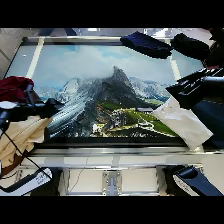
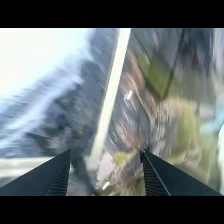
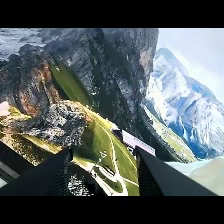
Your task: Fold the shirts.
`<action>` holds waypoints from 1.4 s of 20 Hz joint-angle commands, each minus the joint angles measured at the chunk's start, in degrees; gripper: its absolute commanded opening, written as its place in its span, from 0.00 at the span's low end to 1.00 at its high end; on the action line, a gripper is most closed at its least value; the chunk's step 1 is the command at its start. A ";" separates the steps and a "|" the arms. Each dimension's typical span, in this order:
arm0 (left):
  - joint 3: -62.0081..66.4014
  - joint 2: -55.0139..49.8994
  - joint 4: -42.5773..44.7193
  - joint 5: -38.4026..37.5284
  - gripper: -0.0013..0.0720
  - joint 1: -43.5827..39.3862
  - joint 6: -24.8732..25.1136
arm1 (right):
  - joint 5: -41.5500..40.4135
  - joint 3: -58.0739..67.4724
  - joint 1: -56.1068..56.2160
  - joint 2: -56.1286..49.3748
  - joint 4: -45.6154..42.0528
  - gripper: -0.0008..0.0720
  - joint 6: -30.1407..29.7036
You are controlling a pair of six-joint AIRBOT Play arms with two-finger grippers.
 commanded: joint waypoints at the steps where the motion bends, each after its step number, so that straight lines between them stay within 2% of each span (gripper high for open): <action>1: 3.63 1.22 -0.09 -7.87 0.64 12.46 0.44 | -0.37 0.07 -0.02 -0.02 1.92 0.62 -0.04; 2: 5.57 2.75 -0.09 -10.03 0.58 15.56 1.81 | -0.37 0.07 -0.02 -0.02 1.95 0.61 -0.07; 3: 7.52 4.83 -0.11 -11.28 0.43 17.88 3.74 | -0.42 0.07 -0.02 -0.02 1.95 0.62 -0.07; 4: 9.77 7.87 -0.09 -11.98 0.40 19.78 6.16 | -0.39 0.07 -0.02 -0.02 1.95 0.62 -0.07; 6: 14.14 14.97 0.02 -11.52 0.39 21.49 9.79 | -0.48 0.07 -0.02 -0.02 2.03 0.62 -0.07; 8: 17.94 21.42 0.00 -9.09 0.36 21.57 10.38 | -1.03 0.07 -0.02 -0.02 2.05 0.62 -0.07; 9: 19.39 25.05 -0.02 -4.98 0.32 21.44 10.40 | -1.31 0.07 -0.02 -0.02 2.03 0.61 -0.07; 11: 20.68 31.98 0.00 6.14 0.32 21.33 10.97 | -1.44 0.07 -0.02 -0.02 2.05 0.62 -0.07; 12: 20.76 34.91 0.09 8.61 0.32 21.33 13.84 | -1.44 0.07 -0.02 -0.02 2.03 0.61 -0.07; 13: 20.76 37.51 3.13 8.35 0.32 20.13 16.70 | -1.46 0.07 -0.02 -0.02 2.03 0.62 -0.07; 14: 20.74 39.23 10.56 7.72 0.32 16.72 15.61 | -1.46 0.07 -0.02 -0.07 2.03 0.62 -0.07; 16: 20.72 39.98 32.46 2.80 0.32 2.91 9.46 | -1.05 0.07 -0.02 -0.07 2.03 0.62 -0.07; 17: 20.65 39.65 48.50 -1.07 0.32 -6.12 5.46 | -0.28 0.07 -0.02 -0.07 2.03 0.62 -0.07; 18: 20.61 38.69 63.25 -5.46 0.38 -14.05 0.87 | 0.37 0.04 -0.02 -0.07 1.99 0.62 -0.07; 19: 20.61 37.18 78.58 -9.77 0.59 -21.14 -3.96 | 0.96 0.04 -0.02 -0.07 2.03 0.62 -0.07; 20: 20.61 35.63 89.15 -11.80 0.77 -25.22 -8.13 | 1.40 0.00 -0.02 -0.07 2.16 0.62 -0.04; 21: 20.59 33.81 96.32 -12.66 0.79 -27.15 -13.84 | 1.53 0.00 -0.02 -0.07 2.29 0.62 0.00; 23: 20.48 30.27 99.47 -13.09 0.79 -24.55 -21.11 | 1.62 0.00 -0.02 -0.07 2.86 0.61 1.11; 26: 16.87 26.21 99.45 -12.76 0.79 -11.80 -25.16 | 3.45 -0.09 -0.02 -0.07 3.04 0.61 1.46; 28: 11.02 26.12 96.37 -7.78 0.79 -3.10 -37.75 | 5.79 -0.11 -0.02 -0.09 3.10 0.61 1.46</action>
